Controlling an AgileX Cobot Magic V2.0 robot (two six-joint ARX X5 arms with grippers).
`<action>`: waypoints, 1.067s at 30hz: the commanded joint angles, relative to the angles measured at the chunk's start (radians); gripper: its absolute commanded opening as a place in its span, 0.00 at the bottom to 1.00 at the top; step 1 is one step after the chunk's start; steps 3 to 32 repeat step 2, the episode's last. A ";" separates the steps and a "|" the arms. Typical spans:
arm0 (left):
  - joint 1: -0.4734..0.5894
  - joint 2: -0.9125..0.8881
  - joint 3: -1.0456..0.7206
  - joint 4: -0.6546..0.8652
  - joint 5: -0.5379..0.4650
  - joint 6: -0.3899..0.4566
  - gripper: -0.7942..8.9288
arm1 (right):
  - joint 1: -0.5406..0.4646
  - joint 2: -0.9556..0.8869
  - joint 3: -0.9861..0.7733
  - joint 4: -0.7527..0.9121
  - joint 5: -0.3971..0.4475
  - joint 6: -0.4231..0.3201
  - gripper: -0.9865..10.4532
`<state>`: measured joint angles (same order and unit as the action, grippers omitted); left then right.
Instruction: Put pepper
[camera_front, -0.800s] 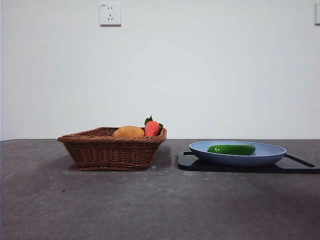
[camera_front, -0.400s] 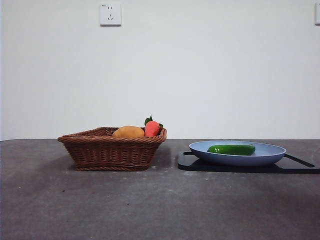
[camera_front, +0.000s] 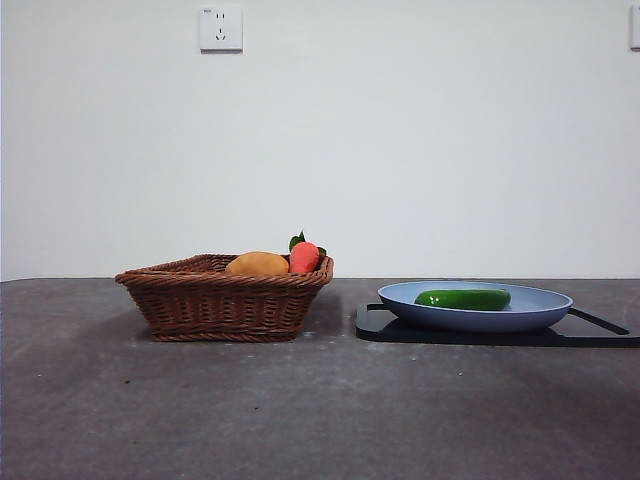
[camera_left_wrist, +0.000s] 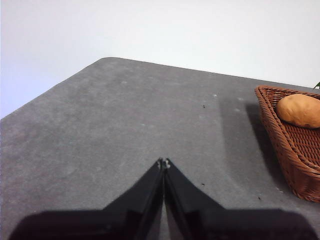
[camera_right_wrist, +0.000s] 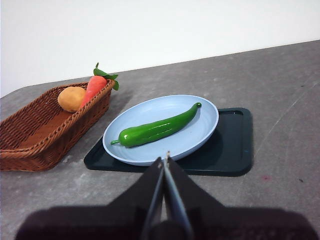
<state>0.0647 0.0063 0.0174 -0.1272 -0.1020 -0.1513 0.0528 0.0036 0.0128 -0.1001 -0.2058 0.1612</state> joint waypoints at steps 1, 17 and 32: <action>0.003 -0.004 -0.011 0.007 0.001 -0.006 0.09 | 0.001 -0.004 -0.005 0.010 0.003 0.006 0.10; 0.003 -0.004 -0.011 0.007 0.001 -0.006 0.09 | 0.001 -0.004 -0.005 0.010 0.003 0.006 0.10; 0.003 -0.004 -0.011 0.007 0.001 -0.006 0.09 | 0.001 -0.004 -0.005 0.010 0.003 0.006 0.10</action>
